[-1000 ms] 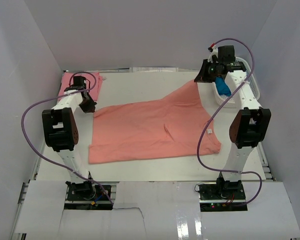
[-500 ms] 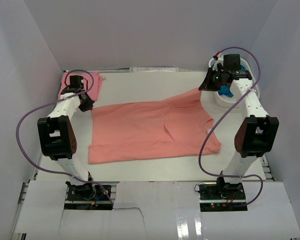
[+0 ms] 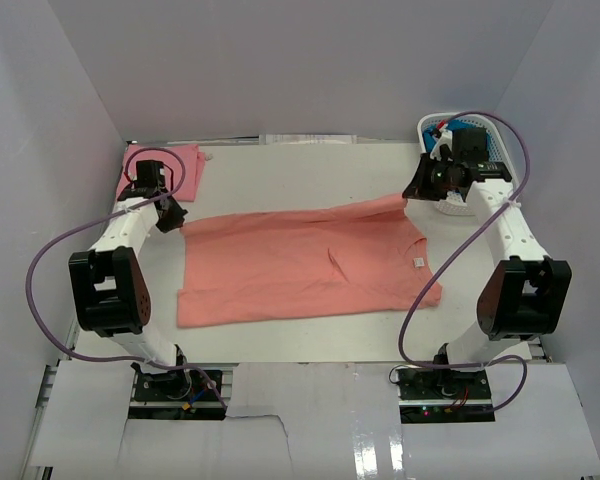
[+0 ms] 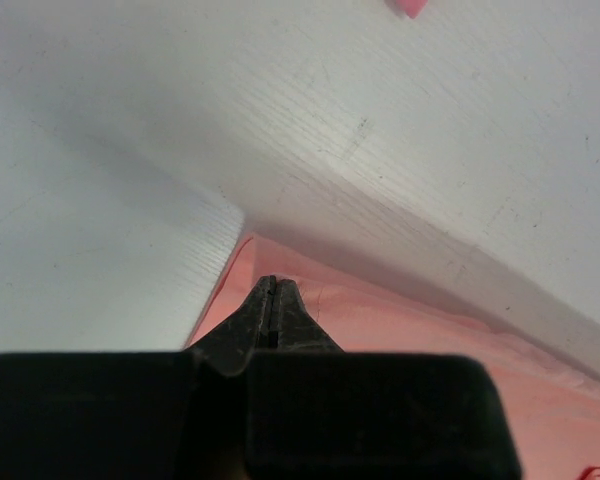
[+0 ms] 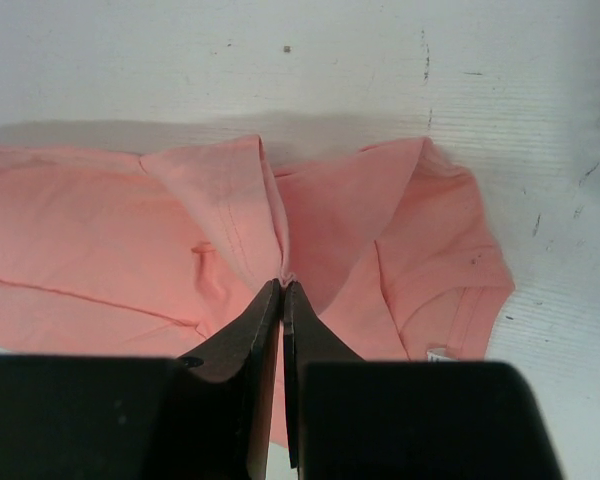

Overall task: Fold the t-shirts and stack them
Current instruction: Grap the side of the flattened tshirt furthest away from the robot with both arms, then fold the other side of the tshirt into a rectangle

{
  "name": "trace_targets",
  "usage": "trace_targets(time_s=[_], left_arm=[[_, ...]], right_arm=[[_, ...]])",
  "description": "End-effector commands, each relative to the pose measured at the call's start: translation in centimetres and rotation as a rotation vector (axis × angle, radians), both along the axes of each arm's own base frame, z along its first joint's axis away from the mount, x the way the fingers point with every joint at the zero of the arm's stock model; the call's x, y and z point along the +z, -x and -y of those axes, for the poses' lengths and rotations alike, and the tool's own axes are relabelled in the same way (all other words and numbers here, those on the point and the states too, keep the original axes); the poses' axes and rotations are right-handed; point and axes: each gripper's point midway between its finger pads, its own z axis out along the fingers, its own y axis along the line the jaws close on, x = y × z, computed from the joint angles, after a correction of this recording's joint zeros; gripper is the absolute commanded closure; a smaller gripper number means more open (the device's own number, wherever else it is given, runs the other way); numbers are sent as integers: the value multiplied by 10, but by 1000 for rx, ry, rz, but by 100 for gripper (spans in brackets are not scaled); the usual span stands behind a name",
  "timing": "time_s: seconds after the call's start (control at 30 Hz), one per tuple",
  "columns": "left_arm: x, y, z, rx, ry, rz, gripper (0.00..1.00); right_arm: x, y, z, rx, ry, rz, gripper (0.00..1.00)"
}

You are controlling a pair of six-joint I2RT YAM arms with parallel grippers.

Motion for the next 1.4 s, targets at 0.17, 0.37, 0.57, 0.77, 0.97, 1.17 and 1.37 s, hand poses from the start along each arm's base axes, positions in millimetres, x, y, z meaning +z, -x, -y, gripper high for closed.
trace_targets(time_s=[0.17, 0.37, 0.57, 0.77, 0.97, 1.17, 1.37], left_arm=[[29, 4, -9, 24, -23, 95, 100], [27, 12, -8, 26, -16, 89, 100], [27, 19, -11, 30, -20, 90, 100], [29, 25, -12, 39, -23, 95, 100], [31, 31, -10, 36, -15, 104, 100], [28, 39, -8, 33, -11, 95, 100], [17, 49, -7, 41, -6, 65, 100]], right_arm=[[9, 16, 11, -34, 33, 72, 92], [2, 32, 21, -78, 50, 70, 92], [8, 48, 25, -114, 51, 107, 92], [-4, 68, 28, -140, 56, 86, 92], [-13, 84, 33, -177, 64, 72, 92], [-38, 97, 43, -237, 55, -3, 92], [-49, 114, 46, -279, 48, -20, 92]])
